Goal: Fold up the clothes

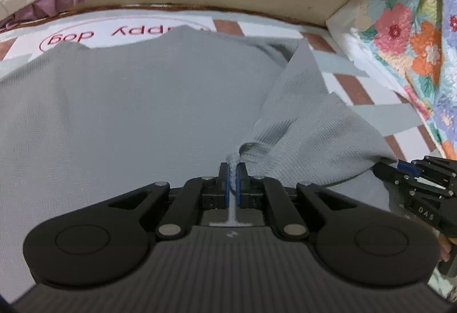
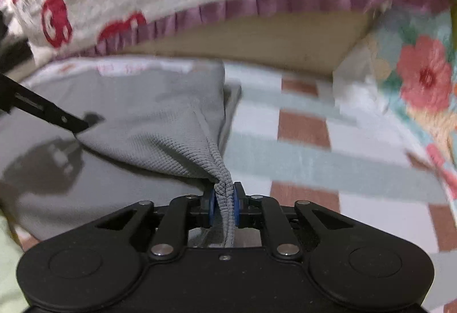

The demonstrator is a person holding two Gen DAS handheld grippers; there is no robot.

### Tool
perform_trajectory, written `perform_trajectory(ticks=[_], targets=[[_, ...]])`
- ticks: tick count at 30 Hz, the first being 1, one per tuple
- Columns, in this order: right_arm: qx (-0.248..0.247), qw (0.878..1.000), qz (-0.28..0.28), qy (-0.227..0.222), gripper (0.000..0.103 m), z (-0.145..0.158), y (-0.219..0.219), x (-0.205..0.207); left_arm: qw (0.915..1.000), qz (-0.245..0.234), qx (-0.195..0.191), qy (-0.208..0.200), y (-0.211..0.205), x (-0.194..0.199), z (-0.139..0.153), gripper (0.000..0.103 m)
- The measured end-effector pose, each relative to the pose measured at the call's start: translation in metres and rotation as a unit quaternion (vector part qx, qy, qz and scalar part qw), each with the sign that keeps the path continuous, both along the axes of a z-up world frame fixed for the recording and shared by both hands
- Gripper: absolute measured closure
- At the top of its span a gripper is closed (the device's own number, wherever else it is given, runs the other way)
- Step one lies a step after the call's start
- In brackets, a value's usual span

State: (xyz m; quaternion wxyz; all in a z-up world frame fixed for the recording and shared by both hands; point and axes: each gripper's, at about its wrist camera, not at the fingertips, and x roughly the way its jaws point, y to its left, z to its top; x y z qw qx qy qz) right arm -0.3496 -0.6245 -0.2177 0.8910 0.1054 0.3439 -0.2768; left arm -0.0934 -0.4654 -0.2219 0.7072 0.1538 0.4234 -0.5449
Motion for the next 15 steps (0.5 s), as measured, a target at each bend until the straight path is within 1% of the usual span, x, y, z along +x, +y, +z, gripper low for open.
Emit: perform_trajectory(ticks=[1,3,5,6,7,8,9,10,11,12,13,14,15], targets=[[0.003,1.000,0.003,0.003,0.082,0.002,-0.001,0.000,1.0000,0.001,-0.003,-0.002,0.001,0.000,0.002,0.096],[0.009,1.000,0.008,0.009,0.081,0.006,-0.004,0.000,0.9999,0.003,-0.009,-0.006,0.003,-0.001,0.007,0.095],[-0.016,0.999,0.033,0.033,0.079,0.010,0.001,0.000,0.9998,0.005,-0.016,-0.009,0.005,-0.002,0.012,0.090],[-0.030,0.998,0.046,0.043,0.076,0.012,0.005,0.000,0.9997,0.006,-0.019,-0.011,0.006,-0.003,0.014,0.088],[-0.045,0.996,0.058,0.053,0.077,0.013,0.009,-0.001,0.9997,0.007,-0.022,-0.013,0.007,-0.003,0.016,0.081],[-0.051,0.995,0.070,0.045,0.076,0.018,0.011,-0.002,0.9995,0.008,-0.025,-0.015,0.008,-0.004,0.019,0.074],[-0.055,0.995,0.081,0.032,0.071,0.023,0.014,-0.004,0.9994,0.008,-0.028,-0.017,0.009,-0.004,0.021,0.073],[-0.045,0.994,0.095,0.014,0.057,0.029,0.012,-0.005,0.9993,0.009,-0.031,-0.018,0.010,-0.005,0.023,0.072],[-0.030,0.993,0.110,-0.006,0.049,0.034,0.009,-0.005,0.9991,0.010,-0.035,-0.020,0.011,-0.005,0.026,0.072],[-0.009,0.992,0.122,-0.021,0.036,0.038,0.002,-0.003,0.9990,0.011,-0.038,-0.022,0.012,-0.006,0.028,0.072],[0.015,0.991,0.129,-0.029,0.034,0.040,-0.007,0.003,0.9988,0.012,-0.041,-0.024,0.013,-0.006,0.030,0.072],[0.040,0.990,0.129,-0.036,0.034,0.038,-0.018,0.011,0.9988,0.017,-0.043,-0.016,0.015,-0.004,0.030,0.072],[0.065,0.989,0.126,-0.042,0.034,0.035,-0.030,0.020,0.9987,0.027,-0.044,0.001,0.017,0.000,0.028,0.072]])
